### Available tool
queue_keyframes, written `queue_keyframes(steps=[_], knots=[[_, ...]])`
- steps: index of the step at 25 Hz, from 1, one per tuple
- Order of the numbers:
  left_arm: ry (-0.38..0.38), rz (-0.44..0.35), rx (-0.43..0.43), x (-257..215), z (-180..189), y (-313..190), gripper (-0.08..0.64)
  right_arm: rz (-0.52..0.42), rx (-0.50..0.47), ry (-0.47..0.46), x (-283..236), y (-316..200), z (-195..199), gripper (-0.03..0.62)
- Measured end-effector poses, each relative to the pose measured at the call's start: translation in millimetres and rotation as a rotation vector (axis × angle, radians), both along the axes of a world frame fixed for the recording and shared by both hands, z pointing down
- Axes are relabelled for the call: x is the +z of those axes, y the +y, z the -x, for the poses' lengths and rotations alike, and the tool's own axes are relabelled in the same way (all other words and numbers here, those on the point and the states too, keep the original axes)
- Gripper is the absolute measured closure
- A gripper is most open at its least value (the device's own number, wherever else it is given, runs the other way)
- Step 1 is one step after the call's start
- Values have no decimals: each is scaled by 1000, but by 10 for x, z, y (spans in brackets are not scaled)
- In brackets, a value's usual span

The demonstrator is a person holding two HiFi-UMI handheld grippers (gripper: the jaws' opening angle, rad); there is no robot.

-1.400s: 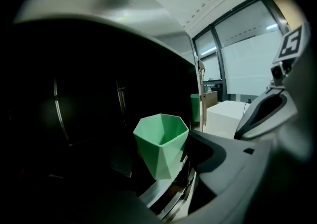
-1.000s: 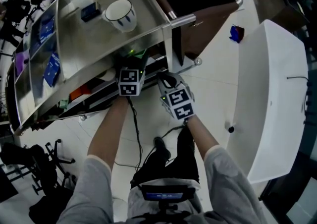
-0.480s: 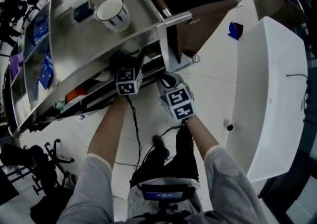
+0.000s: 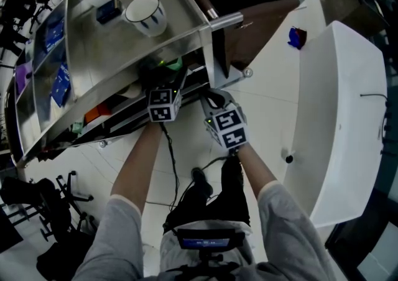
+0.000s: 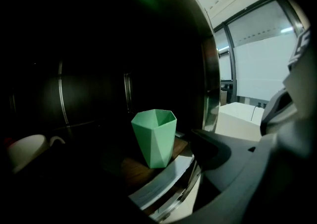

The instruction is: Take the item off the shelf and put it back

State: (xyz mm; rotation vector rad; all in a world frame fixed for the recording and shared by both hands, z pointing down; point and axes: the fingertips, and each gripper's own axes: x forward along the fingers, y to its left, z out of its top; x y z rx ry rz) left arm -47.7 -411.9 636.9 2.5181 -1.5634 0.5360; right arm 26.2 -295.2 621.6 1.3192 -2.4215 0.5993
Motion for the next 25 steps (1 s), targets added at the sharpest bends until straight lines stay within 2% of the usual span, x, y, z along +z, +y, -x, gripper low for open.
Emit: queue_keyframes(steps=[6,11,15,20,25], knots=[[-3,20,-1,-194,175,391,163,11,5,20,-117,197,13,583],[23,85,-38,-425,482,969,164,17,19,44,-326,501,2,583],[44,104,-24,-714,653,1453,179,9,1,59,-585,717,78,583],[68,107,-64,-1002,966,1956,281,-12,-33,60,-860,968,239,583],[83,92,-143,-1229,1358,2337,322,-15,-47,59,-1004,1171,306,583]])
